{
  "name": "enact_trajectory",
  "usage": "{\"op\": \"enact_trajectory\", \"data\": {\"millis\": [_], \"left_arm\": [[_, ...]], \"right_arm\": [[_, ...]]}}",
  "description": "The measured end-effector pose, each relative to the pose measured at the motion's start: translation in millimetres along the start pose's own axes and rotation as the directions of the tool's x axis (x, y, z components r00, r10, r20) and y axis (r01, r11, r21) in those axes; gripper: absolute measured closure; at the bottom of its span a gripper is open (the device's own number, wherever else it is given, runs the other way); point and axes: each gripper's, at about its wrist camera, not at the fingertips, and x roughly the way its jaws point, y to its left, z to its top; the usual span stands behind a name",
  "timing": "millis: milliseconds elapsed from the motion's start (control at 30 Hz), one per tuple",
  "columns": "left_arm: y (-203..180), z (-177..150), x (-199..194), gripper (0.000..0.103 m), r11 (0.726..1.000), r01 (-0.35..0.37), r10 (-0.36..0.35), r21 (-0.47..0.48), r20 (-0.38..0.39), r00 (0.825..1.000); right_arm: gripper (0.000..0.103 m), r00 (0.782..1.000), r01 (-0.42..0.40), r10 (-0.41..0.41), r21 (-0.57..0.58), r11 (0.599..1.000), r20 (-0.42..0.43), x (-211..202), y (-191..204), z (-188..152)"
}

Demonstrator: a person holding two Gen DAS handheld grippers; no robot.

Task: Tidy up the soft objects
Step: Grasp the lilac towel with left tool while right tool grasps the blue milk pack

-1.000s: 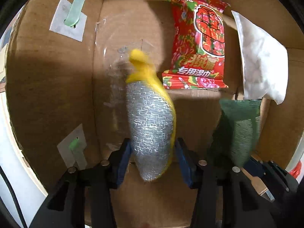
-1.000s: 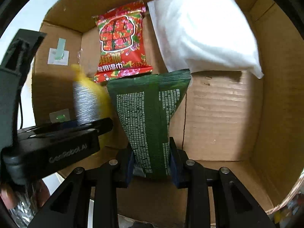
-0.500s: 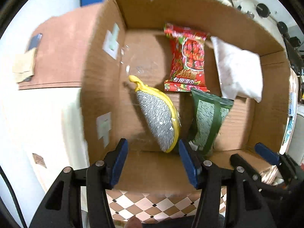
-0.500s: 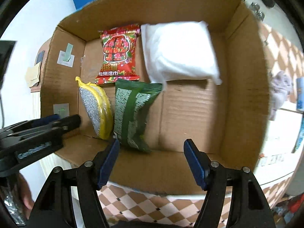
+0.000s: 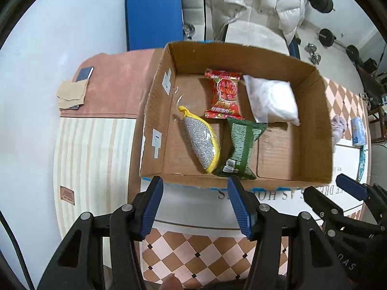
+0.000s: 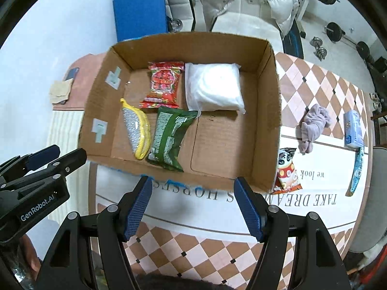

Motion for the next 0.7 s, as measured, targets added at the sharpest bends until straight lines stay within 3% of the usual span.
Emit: {"op": "enact_trajectory", "data": {"millis": [100, 133, 233, 333, 500, 700], "left_arm": [[-0.8, -6.3, -17.4, 0.048, 1.0, -0.02, 0.019, 0.002, 0.045, 0.999], [-1.4, -8.3, -22.4, 0.03, 1.0, -0.022, 0.022, 0.0, 0.058, 0.998], [-0.7, -13.1, -34.2, 0.01, 0.999, -0.045, 0.046, -0.013, 0.093, 0.995], [-0.9, -15.0, -36.4, 0.008, 0.999, -0.026, 0.028, -0.028, 0.09, 0.996], [-22.4, -14.6, -42.1, 0.008, 1.0, -0.009, 0.01, -0.005, 0.085, 0.996], [-93.1, 3.4, -55.2, 0.008, 0.997, 0.028, -0.035, 0.069, 0.1, 0.994]], "right_arm": [[0.029, 1.0, -0.009, 0.009, -0.001, 1.0, 0.027, -15.8, 0.1, -8.8], [0.02, 0.999, -0.013, 0.013, 0.001, 1.0, 0.035, -20.6, -0.5, -11.2], [0.007, 0.998, -0.01, 0.01, 0.012, 1.0, 0.067, -34.0, -5.2, -17.2], [0.0, 0.997, -0.032, 0.031, 0.013, 0.999, 0.076, -41.8, -12.0, -21.1], [0.0, 0.993, -0.055, 0.052, 0.024, 0.998, 0.104, -56.5, -30.1, -27.4], [0.0, 0.988, -0.074, 0.059, 0.1, 0.992, 0.142, -84.0, -96.6, -30.0]]}}
